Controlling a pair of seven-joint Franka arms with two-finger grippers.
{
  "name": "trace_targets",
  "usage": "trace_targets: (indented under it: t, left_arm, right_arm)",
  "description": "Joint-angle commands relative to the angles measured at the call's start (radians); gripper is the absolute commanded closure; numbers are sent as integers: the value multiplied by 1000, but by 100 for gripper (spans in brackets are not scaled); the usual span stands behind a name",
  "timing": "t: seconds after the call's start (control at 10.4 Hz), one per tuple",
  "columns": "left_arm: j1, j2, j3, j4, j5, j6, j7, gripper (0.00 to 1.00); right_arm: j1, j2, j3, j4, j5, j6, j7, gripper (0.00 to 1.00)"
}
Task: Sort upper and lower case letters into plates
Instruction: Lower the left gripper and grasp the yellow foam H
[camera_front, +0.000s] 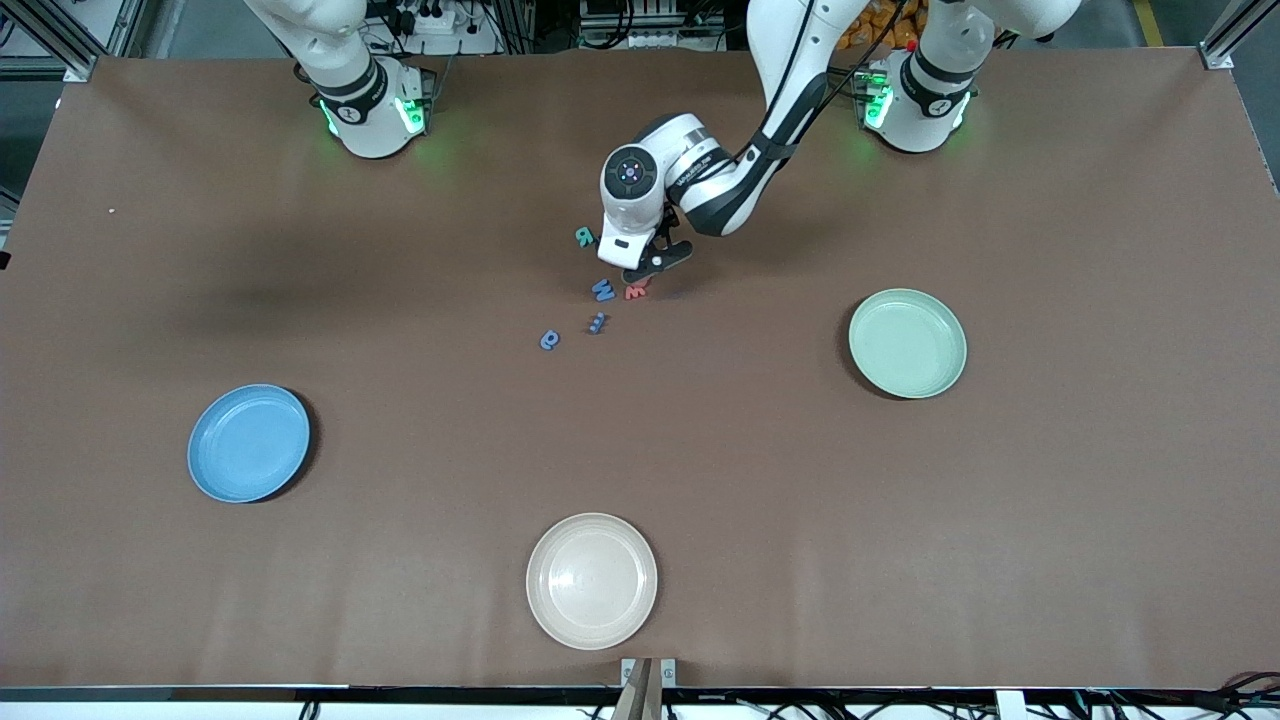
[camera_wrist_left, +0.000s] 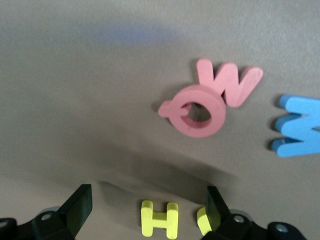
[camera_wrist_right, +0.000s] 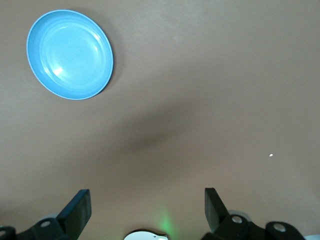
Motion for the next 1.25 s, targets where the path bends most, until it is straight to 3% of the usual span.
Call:
trace_targets:
  t: [0.0,0.38,0.67,1.15]
  left_arm:
    - [-21,-10,1,-25,-3,31,15,0]
    - [-30,-17,1,-31,-3,31,-2,4]
    - [-30,-14,1,-31,-3,31,0,28]
    - [-55,-8,1,-20,-9,33,-35,29]
  right_arm:
    - [-32,-13,17,-4,-14,-13,9,0]
    - [-37,-10,17,-10,-14,-10,9,0]
    - [-55,-7,17,-5,-11,-3,3,0]
    - [-50,-7,17,-10,-10,-10,2,0]
